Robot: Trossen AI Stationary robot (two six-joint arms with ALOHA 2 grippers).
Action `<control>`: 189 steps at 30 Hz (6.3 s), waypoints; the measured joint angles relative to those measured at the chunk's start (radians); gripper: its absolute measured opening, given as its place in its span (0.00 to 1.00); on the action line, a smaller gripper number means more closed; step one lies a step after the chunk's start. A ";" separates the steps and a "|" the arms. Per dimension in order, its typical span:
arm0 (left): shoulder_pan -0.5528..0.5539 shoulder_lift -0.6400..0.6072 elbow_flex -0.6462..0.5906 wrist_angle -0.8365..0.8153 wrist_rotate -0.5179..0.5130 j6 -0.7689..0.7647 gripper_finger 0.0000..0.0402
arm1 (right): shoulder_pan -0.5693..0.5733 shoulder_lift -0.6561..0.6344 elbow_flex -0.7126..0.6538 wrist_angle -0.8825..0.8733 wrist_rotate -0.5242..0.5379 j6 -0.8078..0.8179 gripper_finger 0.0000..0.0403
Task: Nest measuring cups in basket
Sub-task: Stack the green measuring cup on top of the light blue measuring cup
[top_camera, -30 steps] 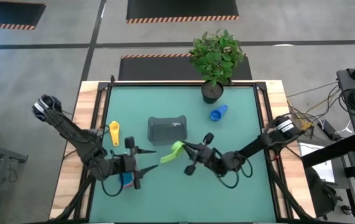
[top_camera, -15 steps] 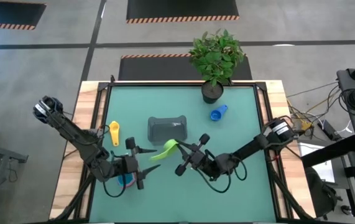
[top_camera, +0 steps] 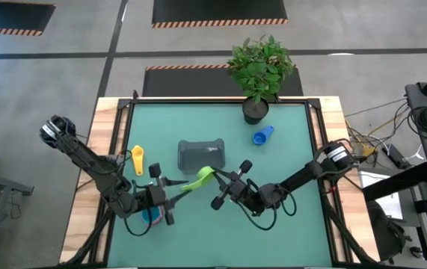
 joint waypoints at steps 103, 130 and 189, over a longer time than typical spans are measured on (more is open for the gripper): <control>-0.006 -0.573 -0.220 -0.893 0.937 -1.262 0.00 | 0.047 -0.310 0.007 -0.491 0.100 0.095 0.39; -0.006 -0.575 -0.221 -0.984 0.938 -1.310 0.14 | 0.047 -0.310 0.007 -0.496 0.102 0.094 0.39; -0.004 -0.187 -0.046 -1.369 0.885 -1.246 0.02 | 0.047 -0.310 0.007 -0.511 0.109 0.068 0.39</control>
